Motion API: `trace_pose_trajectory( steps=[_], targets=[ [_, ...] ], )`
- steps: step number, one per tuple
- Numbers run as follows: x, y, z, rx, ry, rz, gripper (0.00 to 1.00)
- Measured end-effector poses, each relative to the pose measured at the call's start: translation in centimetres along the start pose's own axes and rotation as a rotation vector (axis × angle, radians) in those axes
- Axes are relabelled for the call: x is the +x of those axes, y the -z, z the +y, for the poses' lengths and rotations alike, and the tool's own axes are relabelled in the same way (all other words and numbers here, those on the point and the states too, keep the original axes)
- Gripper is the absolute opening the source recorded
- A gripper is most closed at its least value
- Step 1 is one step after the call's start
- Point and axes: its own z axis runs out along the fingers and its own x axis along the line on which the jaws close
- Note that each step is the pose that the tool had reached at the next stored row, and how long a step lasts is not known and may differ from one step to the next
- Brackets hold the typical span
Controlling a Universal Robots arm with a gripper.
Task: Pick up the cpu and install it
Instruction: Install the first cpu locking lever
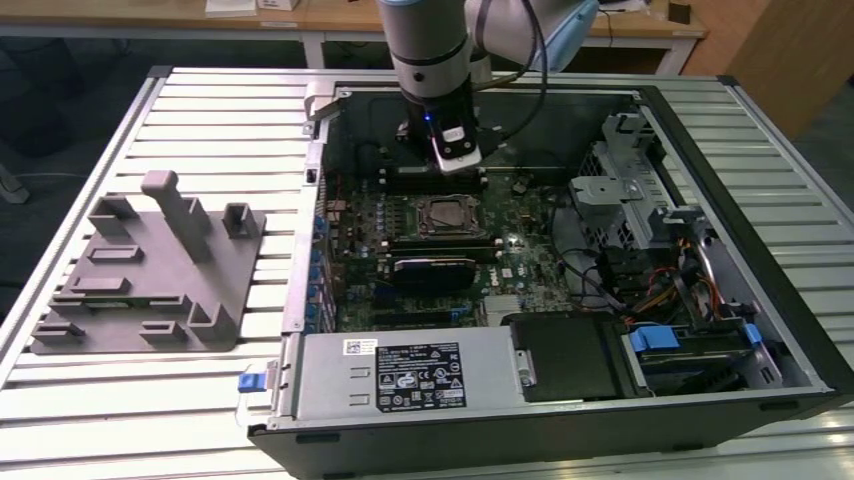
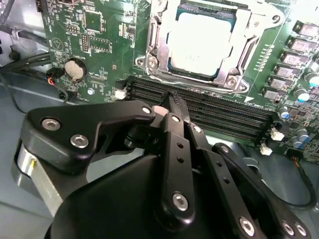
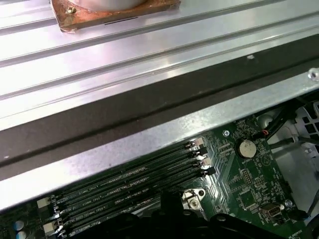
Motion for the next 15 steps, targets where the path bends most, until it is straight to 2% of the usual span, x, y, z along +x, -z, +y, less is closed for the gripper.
trace_pose_trajectory(
  steps=[1,5,7,9,11,13,15],
  targets=[
    [0.00,0.00,0.00,0.0082,0.002,-0.0028,0.11],
    [-0.03,-0.03,0.00,0.0575,0.013,-0.0191,0.11],
    [-0.09,-0.06,0.02,0.0796,0.018,-0.0245,0.11],
    [-0.17,-0.07,0.00,0.0973,0.021,-0.0264,0.11],
    [-0.26,-0.07,-0.11,0.1079,0.022,-0.0189,0.11],
    [-0.40,-0.05,-0.36,0.1148,0.020,-0.0038,0.11],
    [-0.58,-0.04,-0.63,0.1219,0.018,0.0147,0.11]
  ],
)
